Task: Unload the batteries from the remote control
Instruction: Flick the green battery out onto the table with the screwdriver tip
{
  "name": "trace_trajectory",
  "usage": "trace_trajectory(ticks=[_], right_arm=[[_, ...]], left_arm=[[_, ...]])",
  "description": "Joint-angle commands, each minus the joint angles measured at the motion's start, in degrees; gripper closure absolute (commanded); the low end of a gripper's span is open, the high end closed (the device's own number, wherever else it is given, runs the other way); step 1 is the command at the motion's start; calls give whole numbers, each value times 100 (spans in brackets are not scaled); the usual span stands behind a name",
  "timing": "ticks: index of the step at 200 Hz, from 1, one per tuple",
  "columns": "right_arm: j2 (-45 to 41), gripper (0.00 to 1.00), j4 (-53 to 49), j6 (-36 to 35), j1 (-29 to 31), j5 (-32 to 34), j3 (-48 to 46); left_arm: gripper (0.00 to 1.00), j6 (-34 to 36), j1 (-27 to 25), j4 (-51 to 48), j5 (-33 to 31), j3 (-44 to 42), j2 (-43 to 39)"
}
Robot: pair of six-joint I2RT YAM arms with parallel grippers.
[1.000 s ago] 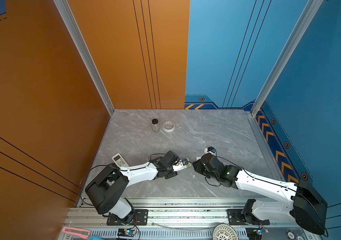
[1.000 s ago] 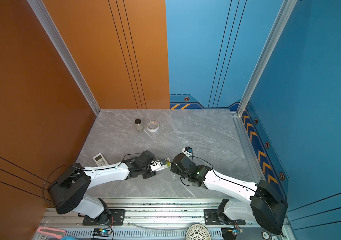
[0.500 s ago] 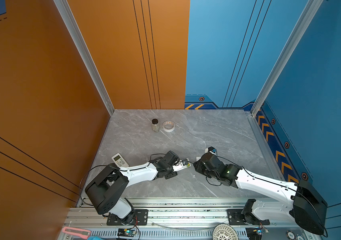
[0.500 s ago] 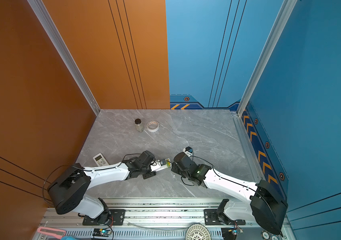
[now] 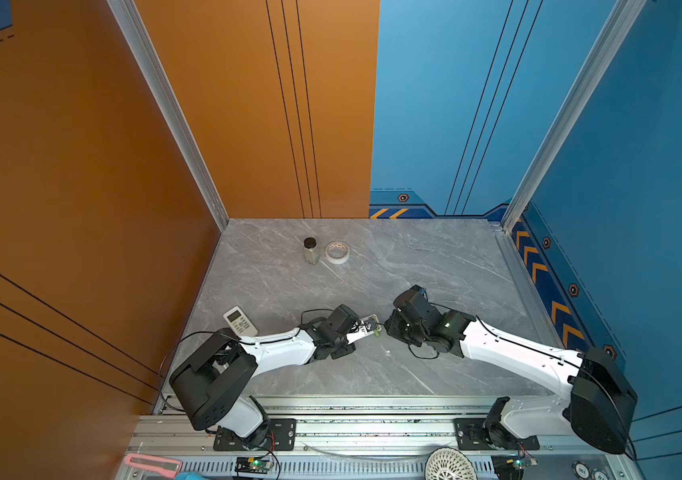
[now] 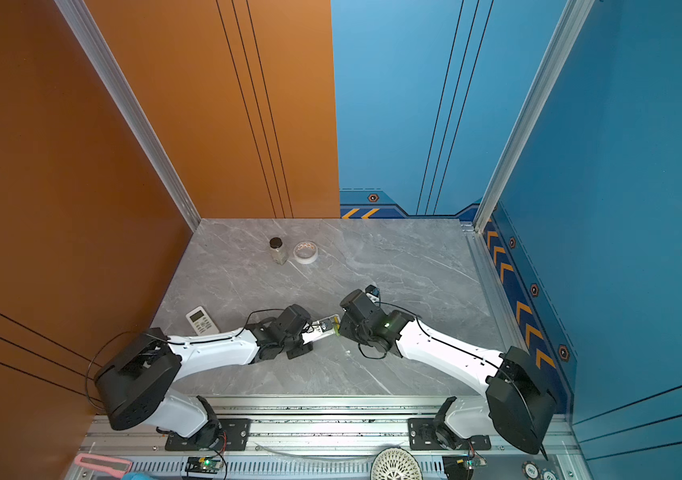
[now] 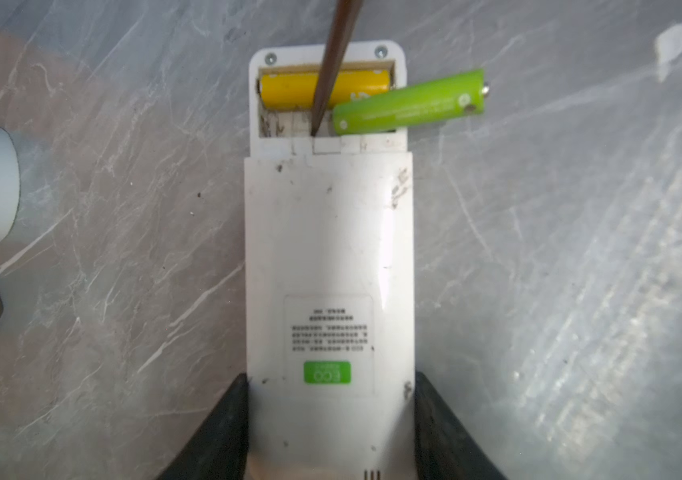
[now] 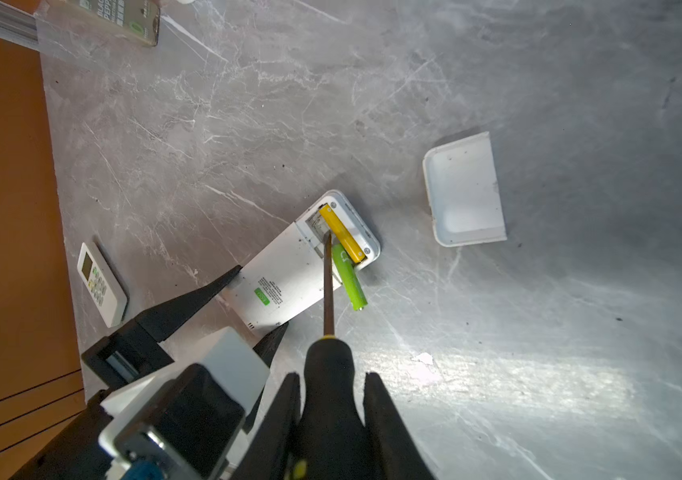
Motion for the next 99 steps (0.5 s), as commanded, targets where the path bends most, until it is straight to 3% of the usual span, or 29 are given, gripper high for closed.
trace_trajectory(ticks=[1, 47, 99], right_arm=[[150, 100, -725, -260, -76, -128, 266], [186, 100, -1292, -386, -187, -529, 371], [-642, 100, -959, -298, -129, -16, 146]], left_arm=[[90, 40, -80, -420, -138, -222, 125], [90, 49, -83, -385, -176, -212, 171], [89, 24, 13, -738, 158, 14, 274]])
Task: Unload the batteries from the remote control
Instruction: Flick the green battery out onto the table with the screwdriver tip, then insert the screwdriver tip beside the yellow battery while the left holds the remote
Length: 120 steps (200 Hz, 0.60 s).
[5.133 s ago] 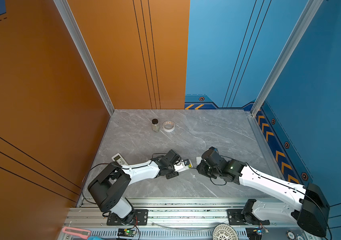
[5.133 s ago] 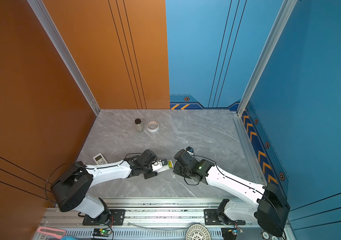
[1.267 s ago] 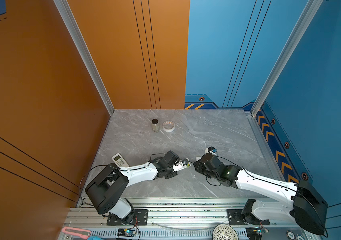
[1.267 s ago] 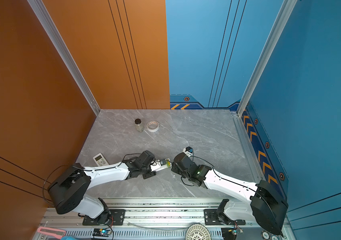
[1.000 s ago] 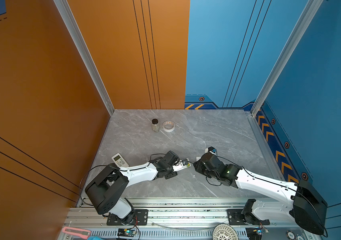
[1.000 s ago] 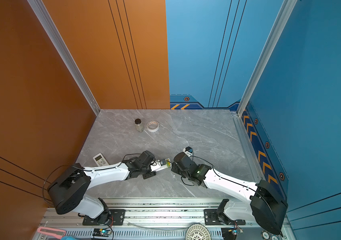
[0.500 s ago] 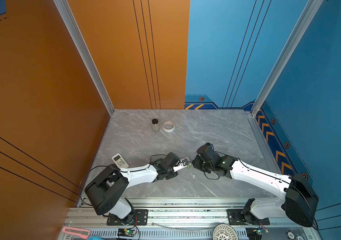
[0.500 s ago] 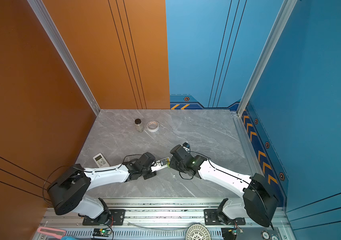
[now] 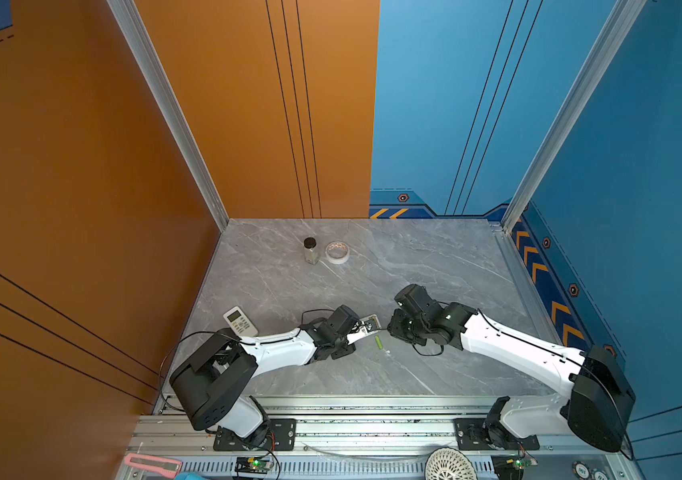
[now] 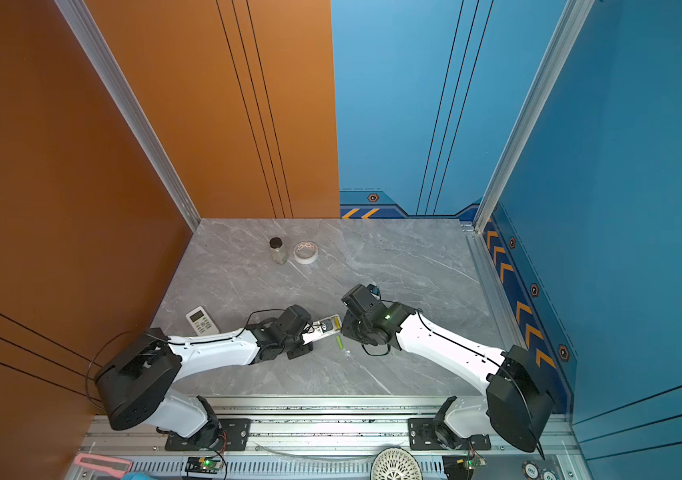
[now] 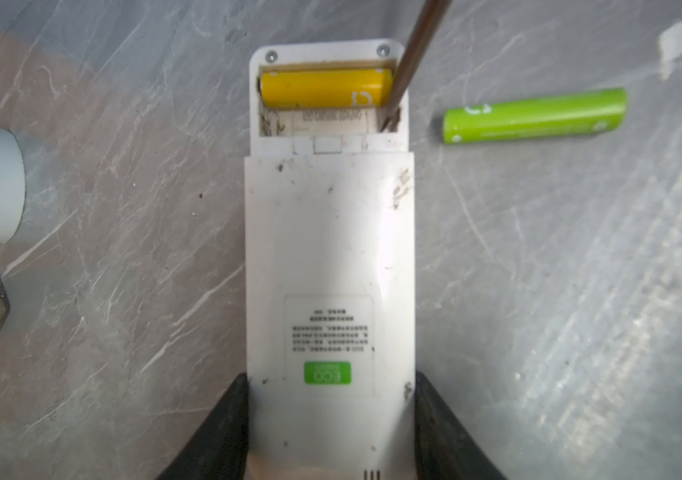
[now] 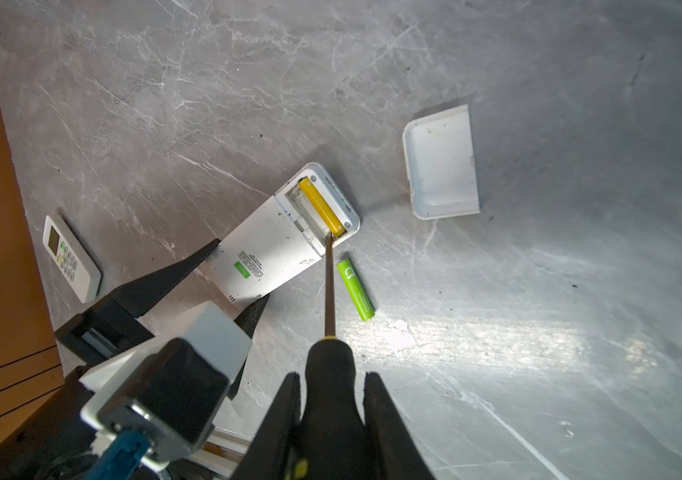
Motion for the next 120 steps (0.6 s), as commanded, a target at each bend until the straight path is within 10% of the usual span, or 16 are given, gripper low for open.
trace_trajectory(ticks=[1, 120], right_arm=[[-517, 100, -143, -44, 29, 346, -132], [42, 100, -758, -244, -16, 102, 431]], left_arm=[[89, 6, 45, -735, 237, 10, 266], [89, -63, 119, -1029, 307, 130, 404]])
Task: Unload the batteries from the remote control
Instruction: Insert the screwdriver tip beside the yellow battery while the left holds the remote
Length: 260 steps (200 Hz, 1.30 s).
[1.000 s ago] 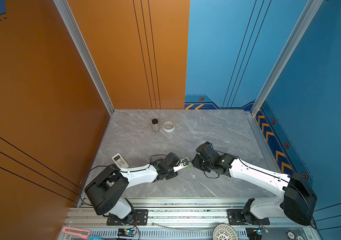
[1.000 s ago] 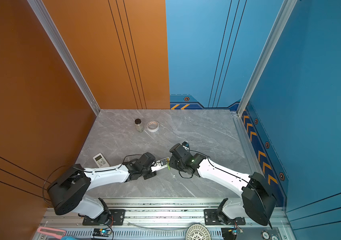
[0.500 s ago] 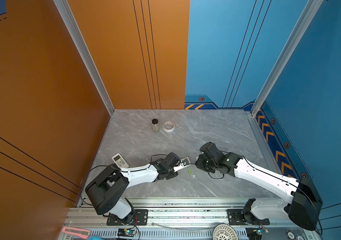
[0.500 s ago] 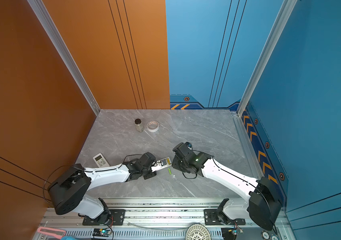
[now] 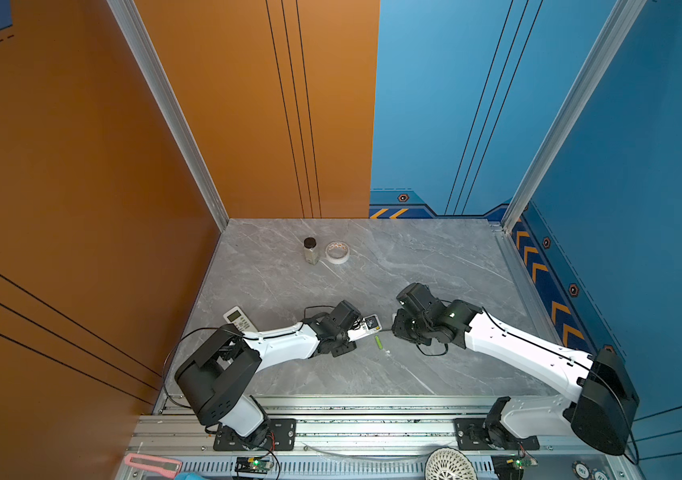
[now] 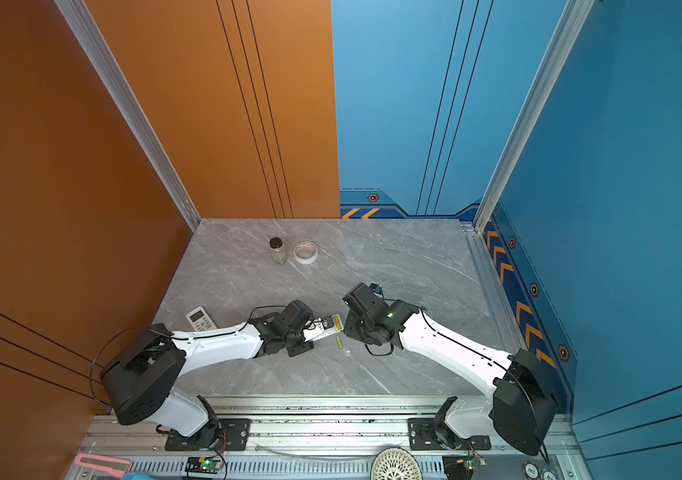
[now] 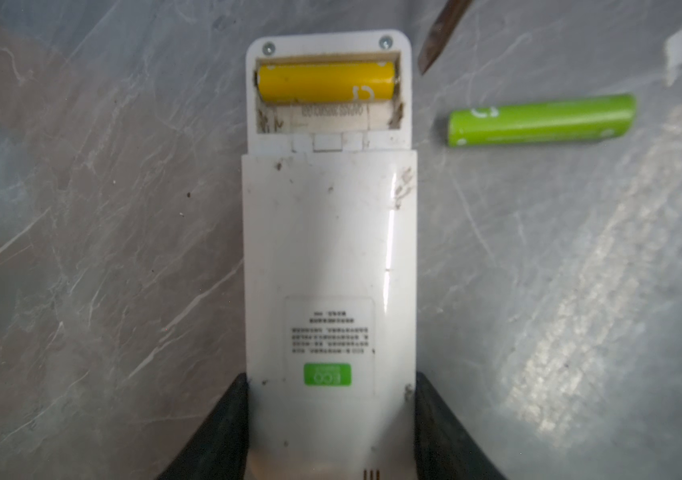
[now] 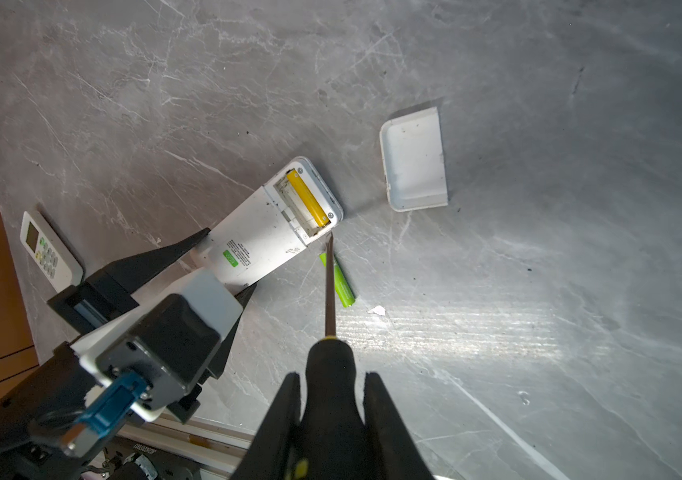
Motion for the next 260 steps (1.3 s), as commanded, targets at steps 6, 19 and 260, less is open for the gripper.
trace_trajectory(ticks=[6, 19, 260], right_arm=[[24, 100, -207, -132, -16, 24, 176], [42, 100, -183, -124, -24, -4, 210], [609, 100, -819, -106, -54, 221, 675]], left_arm=[[89, -22, 10, -565, 78, -225, 204], [89, -21, 6, -565, 64, -225, 204], [89, 28, 25, -436, 43, -304, 161]])
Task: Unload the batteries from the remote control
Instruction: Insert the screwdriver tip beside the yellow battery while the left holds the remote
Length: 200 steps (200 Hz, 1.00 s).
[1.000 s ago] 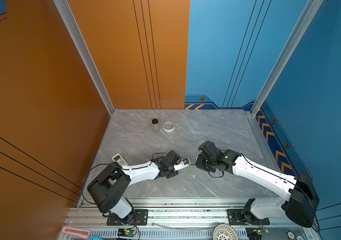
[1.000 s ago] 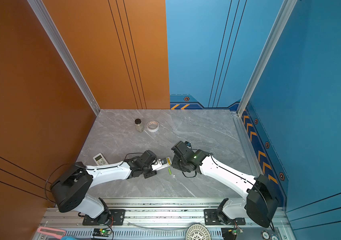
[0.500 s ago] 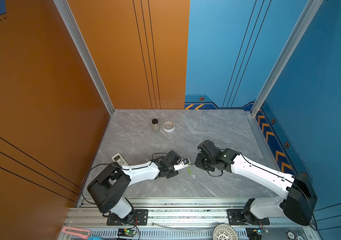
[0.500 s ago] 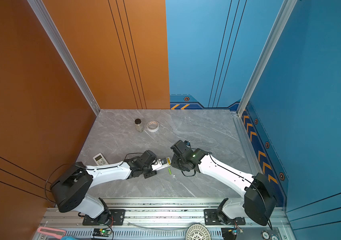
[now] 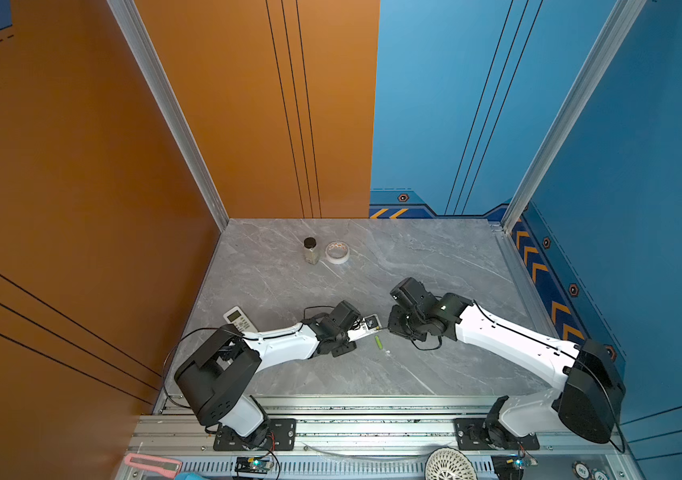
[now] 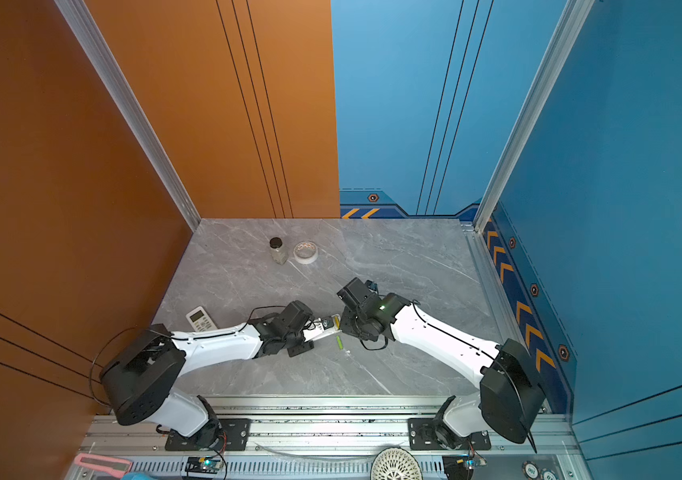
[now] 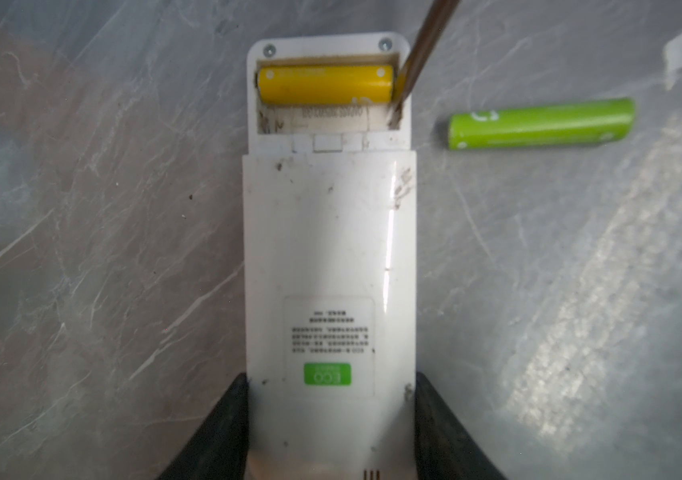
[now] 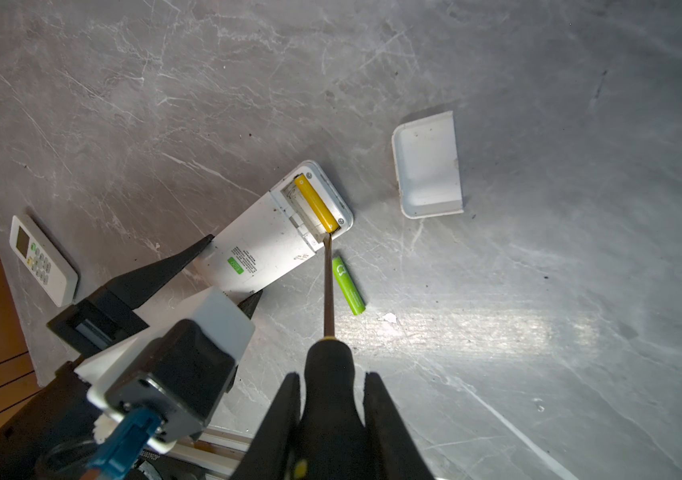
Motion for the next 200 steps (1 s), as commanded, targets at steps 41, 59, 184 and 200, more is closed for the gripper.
trace_trajectory(ticks=[41, 59, 184, 200], right_arm=[[145, 100, -861, -195, -26, 367, 374], [193, 100, -942, -239, -23, 367, 486], [64, 100, -506, -122, -64, 141, 585], [49, 100, -410, -78, -75, 85, 577]], left_arm=[[89, 25, 23, -526, 36, -238, 191], [89, 20, 24, -533, 31, -229, 200], [89, -1, 23, -530, -21, -223, 227], [89, -4, 19, -532, -28, -222, 230]])
